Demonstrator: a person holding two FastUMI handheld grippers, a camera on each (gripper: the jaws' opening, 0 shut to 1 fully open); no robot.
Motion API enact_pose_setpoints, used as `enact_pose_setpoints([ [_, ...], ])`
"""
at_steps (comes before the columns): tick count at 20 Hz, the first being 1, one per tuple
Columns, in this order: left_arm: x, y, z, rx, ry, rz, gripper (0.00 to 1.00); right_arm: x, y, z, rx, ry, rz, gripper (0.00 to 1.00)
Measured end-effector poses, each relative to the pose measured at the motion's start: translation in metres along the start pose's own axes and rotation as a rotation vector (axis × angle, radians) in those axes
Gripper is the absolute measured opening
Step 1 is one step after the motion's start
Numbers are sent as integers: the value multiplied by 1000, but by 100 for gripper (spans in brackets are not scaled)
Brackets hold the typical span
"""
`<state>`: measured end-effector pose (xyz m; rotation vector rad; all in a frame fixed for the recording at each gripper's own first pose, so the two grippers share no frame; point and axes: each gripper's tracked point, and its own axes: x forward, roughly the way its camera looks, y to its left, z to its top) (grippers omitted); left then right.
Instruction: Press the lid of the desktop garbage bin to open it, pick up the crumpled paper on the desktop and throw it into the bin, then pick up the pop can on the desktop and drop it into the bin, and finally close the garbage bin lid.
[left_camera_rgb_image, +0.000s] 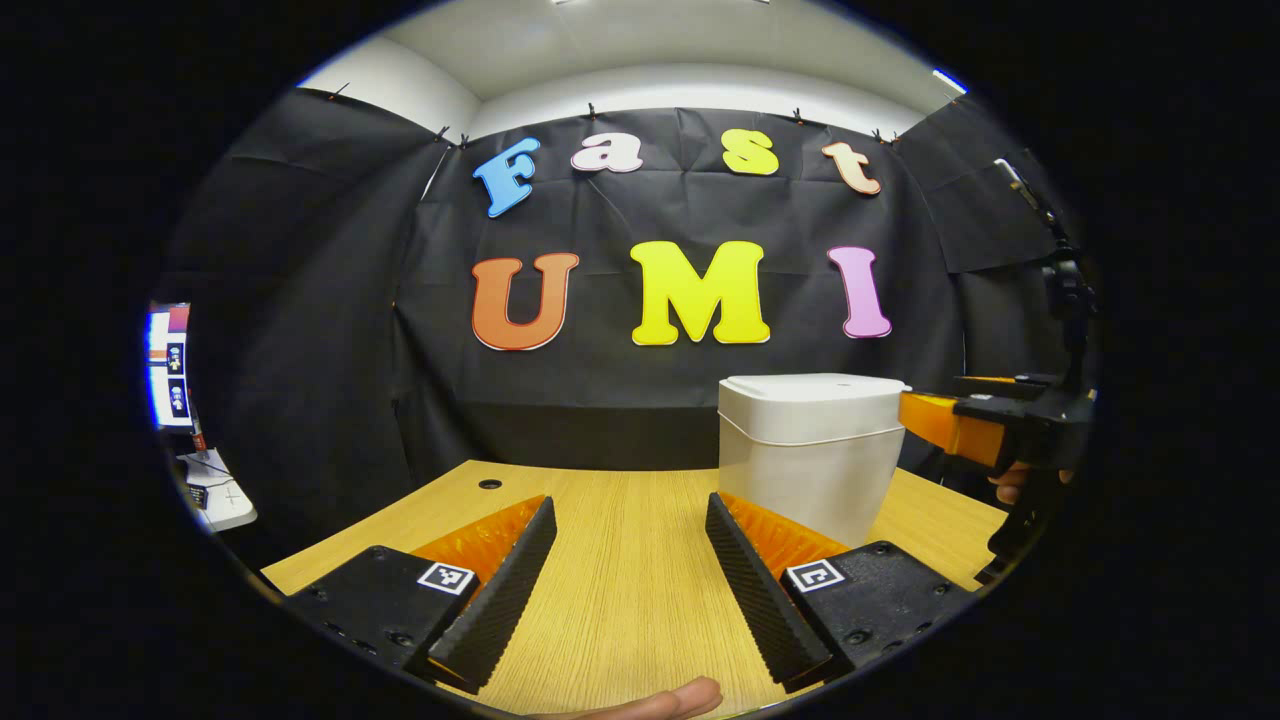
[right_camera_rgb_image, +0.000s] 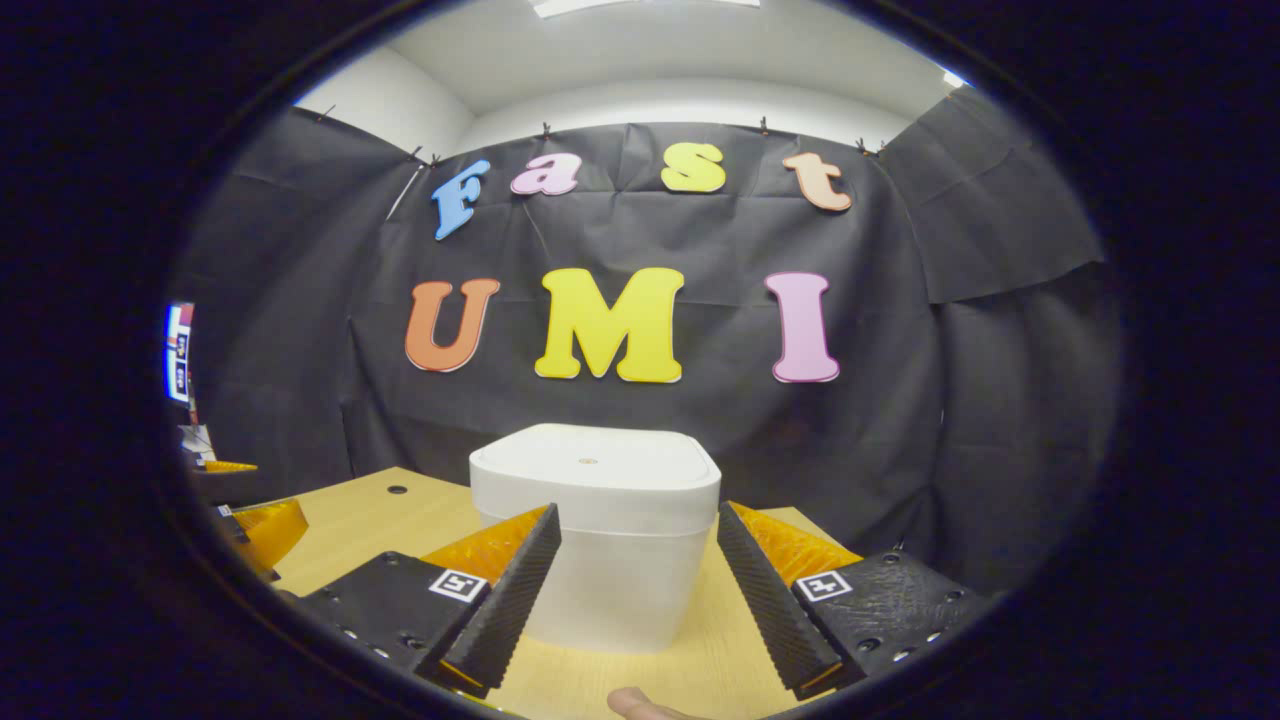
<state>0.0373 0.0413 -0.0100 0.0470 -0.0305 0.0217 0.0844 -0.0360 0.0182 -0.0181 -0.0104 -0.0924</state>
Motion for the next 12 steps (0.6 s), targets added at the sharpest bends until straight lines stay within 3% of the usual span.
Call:
enact_pose_setpoints([
  [5,-10,-16,9,18,-23,-6,97,-45,-10,-17,37,8,41,96],
  [9,-16,-33,12,24,-27,-37,97,-62,-15,-19,77,-10,97,96],
  [12,-19,-32,15,26,-39,-15,97,-73,-15,-15,79,-55,103,96],
])
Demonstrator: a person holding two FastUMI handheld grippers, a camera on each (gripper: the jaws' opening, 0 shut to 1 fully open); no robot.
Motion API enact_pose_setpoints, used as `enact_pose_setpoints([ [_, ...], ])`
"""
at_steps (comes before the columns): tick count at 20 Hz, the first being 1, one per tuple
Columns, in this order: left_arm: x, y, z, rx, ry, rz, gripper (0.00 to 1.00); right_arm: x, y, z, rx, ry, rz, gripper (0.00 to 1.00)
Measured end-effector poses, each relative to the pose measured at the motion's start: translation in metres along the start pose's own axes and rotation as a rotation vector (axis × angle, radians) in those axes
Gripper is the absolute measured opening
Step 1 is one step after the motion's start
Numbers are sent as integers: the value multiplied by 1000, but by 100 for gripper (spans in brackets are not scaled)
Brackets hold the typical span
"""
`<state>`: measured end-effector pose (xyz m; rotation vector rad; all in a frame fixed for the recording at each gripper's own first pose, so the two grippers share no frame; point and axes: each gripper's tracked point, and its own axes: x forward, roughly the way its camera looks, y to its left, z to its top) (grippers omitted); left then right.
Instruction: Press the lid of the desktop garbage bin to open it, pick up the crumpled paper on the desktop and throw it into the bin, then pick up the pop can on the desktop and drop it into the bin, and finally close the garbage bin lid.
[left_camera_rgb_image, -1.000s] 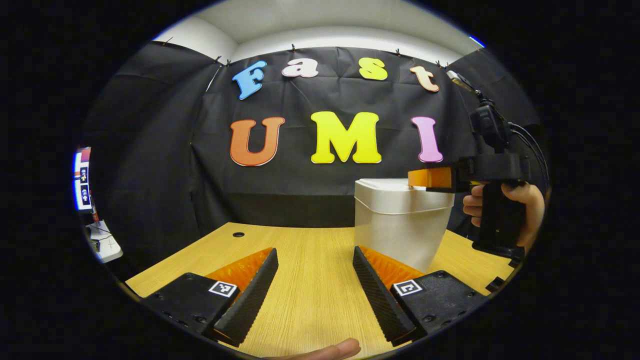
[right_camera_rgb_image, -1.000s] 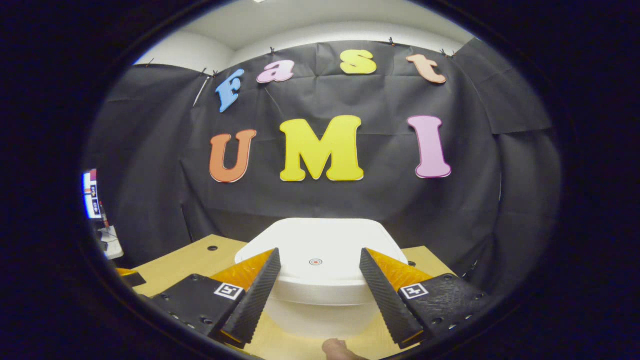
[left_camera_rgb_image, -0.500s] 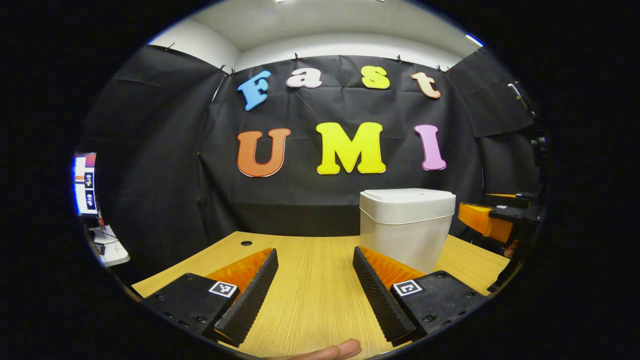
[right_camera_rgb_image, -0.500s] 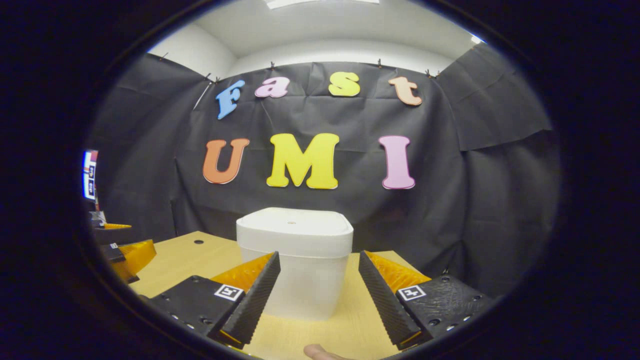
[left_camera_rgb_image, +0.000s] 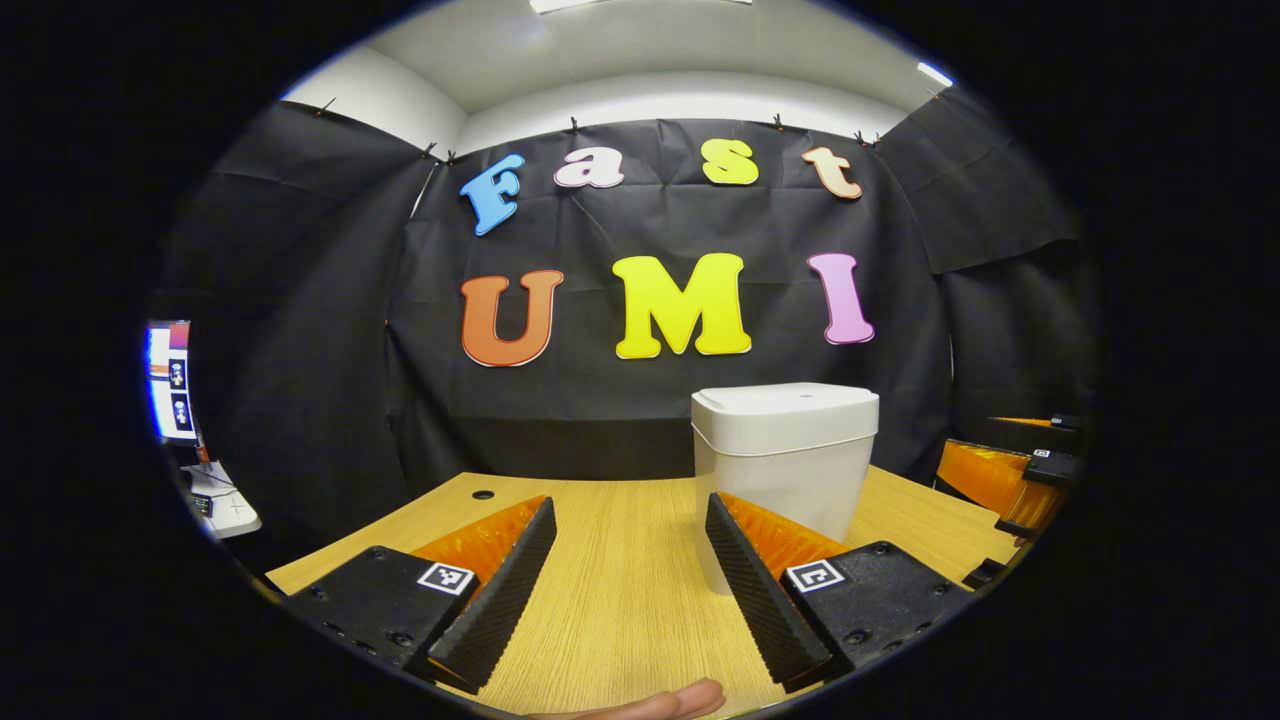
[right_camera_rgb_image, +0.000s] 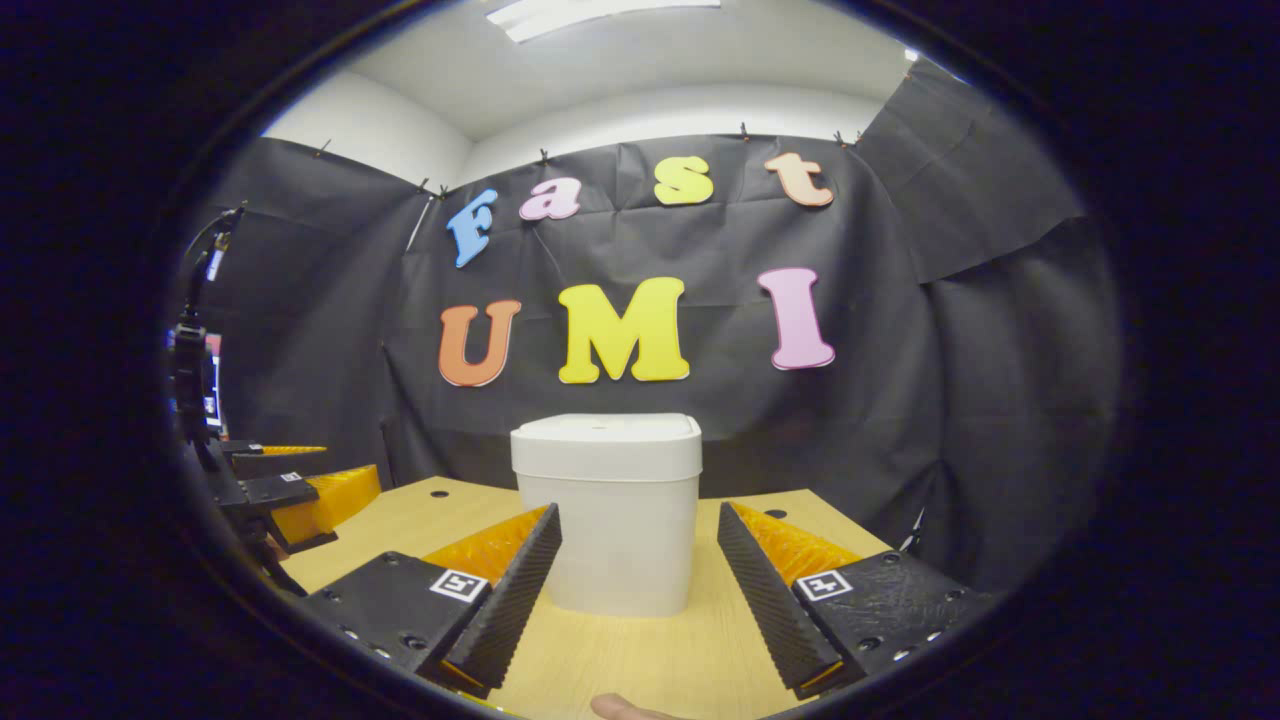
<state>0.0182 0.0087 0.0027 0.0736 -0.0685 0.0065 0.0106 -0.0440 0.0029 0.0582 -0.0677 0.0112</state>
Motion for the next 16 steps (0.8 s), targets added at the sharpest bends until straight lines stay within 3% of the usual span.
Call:
enact_pose_setpoints([
  [4,-5,-18,0,-5,6,-34,97,-16,7,5,-71,-47,-7,96],
  [7,-12,-27,9,-2,-22,-51,97,-26,3,8,-113,-61,-65,95],
  [11,-21,-31,16,9,-38,-42,97,-36,18,15,-134,-83,-27,95],
  [16,-21,-52,15,31,-48,-49,97,-34,0,19,-150,-85,-69,95],
])
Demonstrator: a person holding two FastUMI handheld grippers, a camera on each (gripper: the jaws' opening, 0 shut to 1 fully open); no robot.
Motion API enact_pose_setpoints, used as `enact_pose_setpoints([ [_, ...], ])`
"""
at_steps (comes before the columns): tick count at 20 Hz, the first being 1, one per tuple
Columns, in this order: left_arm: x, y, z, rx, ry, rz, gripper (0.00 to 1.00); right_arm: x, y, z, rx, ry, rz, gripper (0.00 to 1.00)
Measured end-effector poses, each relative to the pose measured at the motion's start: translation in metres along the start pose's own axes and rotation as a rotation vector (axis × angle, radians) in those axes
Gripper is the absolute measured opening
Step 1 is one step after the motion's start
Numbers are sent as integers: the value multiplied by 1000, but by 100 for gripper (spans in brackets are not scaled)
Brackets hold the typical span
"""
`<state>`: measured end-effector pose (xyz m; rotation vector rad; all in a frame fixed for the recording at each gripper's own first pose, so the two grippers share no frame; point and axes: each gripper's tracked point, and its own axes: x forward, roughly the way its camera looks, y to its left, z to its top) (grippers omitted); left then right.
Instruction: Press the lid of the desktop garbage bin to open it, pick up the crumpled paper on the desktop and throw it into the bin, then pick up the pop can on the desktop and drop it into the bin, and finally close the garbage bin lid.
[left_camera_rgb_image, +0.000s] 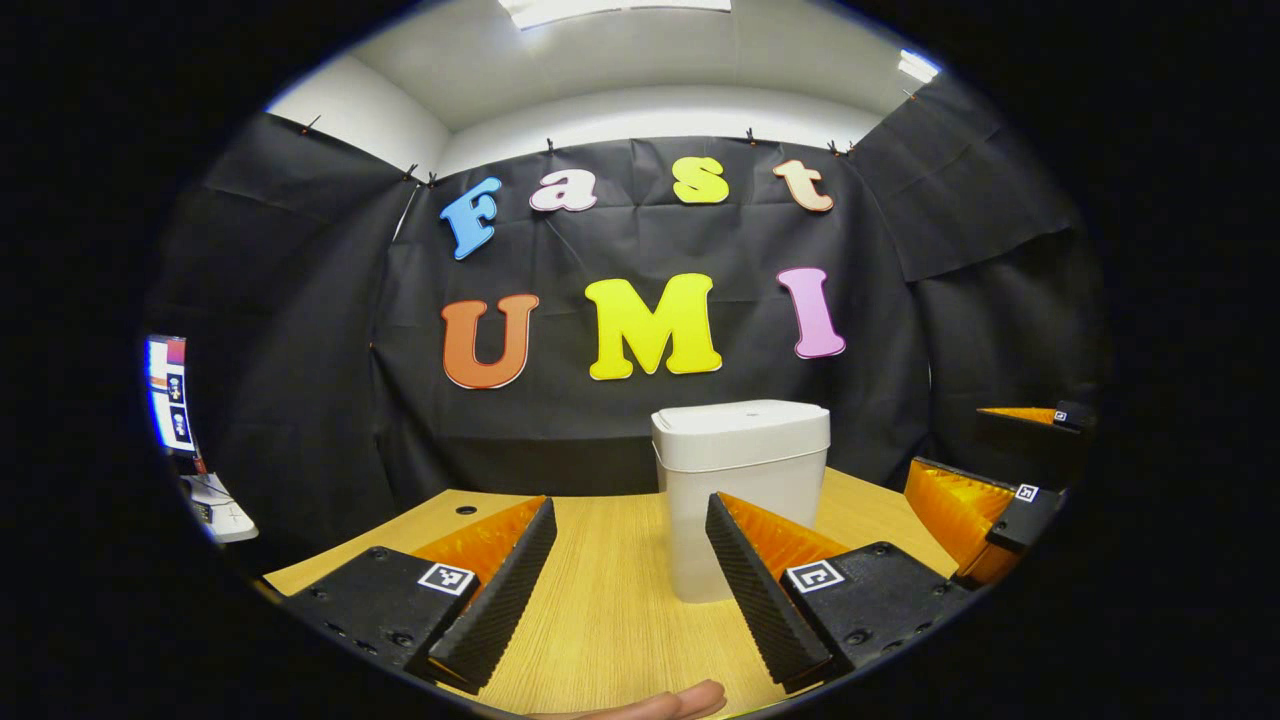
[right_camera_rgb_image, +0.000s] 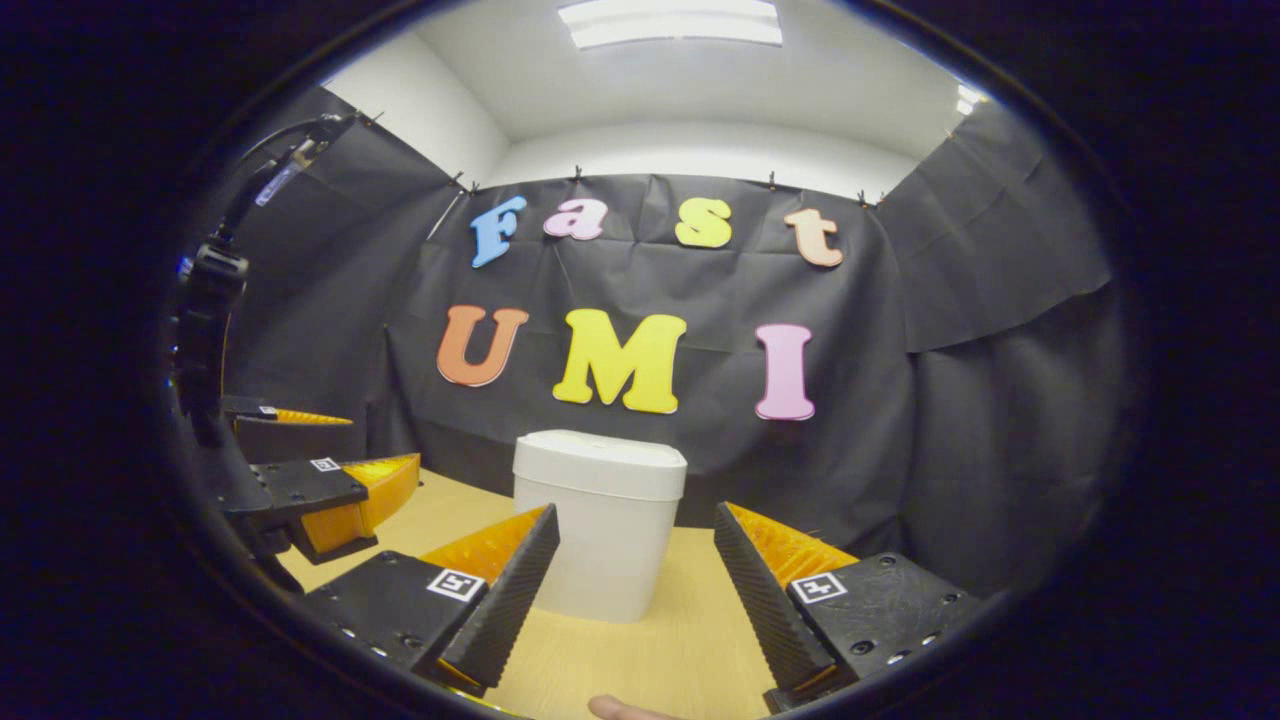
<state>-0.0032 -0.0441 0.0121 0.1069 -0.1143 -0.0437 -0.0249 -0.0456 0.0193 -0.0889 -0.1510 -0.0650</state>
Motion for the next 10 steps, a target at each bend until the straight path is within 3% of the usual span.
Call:
enact_pose_setpoints([
  [7,0,6,2,-36,-6,5,97,1,-26,-2,14,15,-55,95],
  [10,2,16,0,-67,-4,19,97,4,-21,-9,60,48,-34,95],
])
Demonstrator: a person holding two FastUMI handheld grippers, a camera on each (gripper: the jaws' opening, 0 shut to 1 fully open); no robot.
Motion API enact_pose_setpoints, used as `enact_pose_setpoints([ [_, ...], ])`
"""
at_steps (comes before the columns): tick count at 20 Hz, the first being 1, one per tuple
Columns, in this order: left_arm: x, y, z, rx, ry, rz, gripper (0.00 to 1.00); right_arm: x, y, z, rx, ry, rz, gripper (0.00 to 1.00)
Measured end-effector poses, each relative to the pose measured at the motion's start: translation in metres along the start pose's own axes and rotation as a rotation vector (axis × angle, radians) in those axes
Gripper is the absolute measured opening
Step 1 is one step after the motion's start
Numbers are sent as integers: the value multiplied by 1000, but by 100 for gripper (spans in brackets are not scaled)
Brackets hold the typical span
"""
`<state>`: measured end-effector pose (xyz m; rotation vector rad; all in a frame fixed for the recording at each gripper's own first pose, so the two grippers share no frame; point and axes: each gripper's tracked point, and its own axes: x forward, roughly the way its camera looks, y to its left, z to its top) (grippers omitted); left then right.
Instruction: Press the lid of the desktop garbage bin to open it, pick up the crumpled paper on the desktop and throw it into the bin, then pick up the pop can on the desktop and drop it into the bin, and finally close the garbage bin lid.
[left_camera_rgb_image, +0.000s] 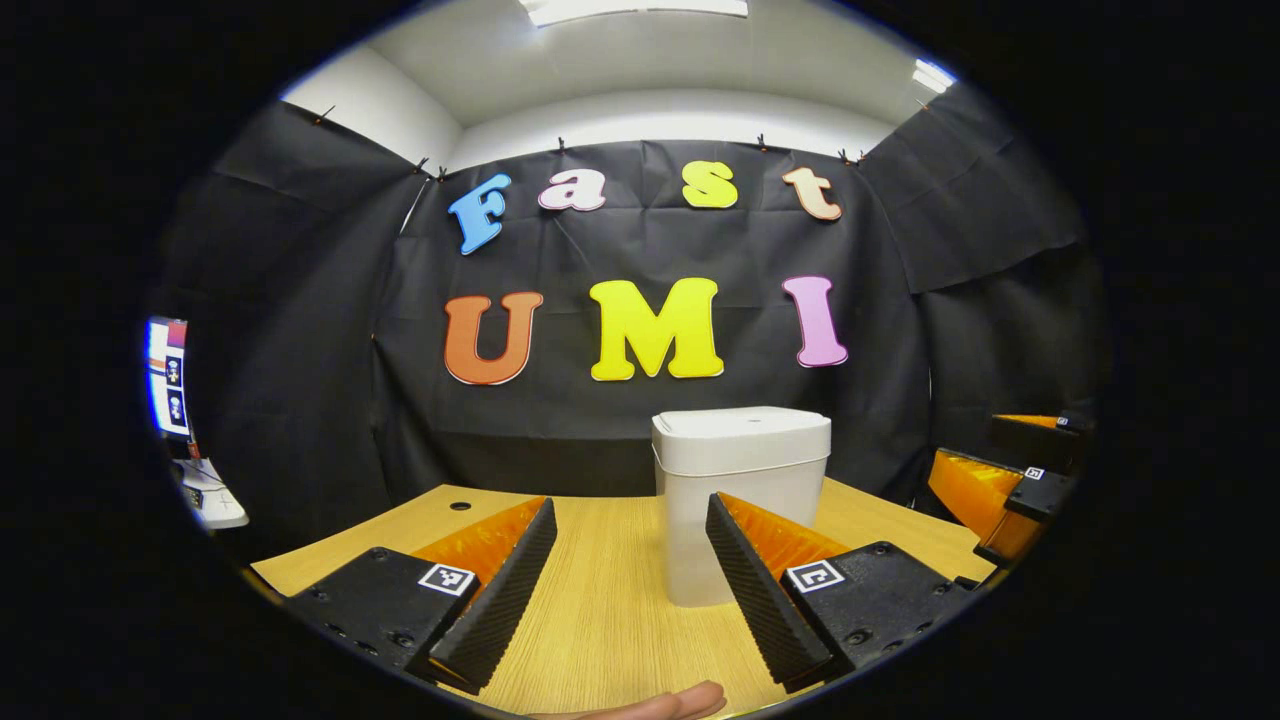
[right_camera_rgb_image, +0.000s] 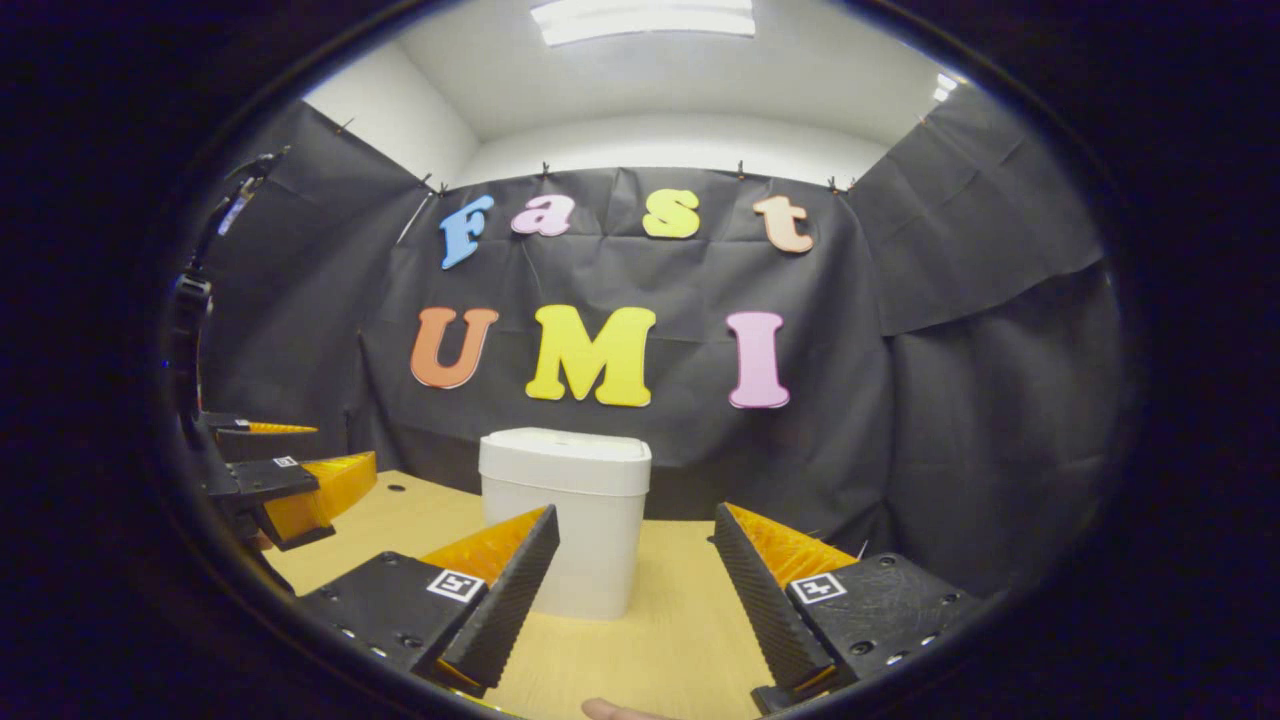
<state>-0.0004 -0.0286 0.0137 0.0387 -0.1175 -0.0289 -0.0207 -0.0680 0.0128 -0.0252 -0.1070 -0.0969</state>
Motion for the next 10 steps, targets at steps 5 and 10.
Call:
enact_pose_setpoints([
  [5,7,6,-9,-26,34,-2,97,5,6,-16,10,57,34,95],
  [10,7,-2,-15,-17,52,-29,97,9,8,-27,28,96,25,95],
])
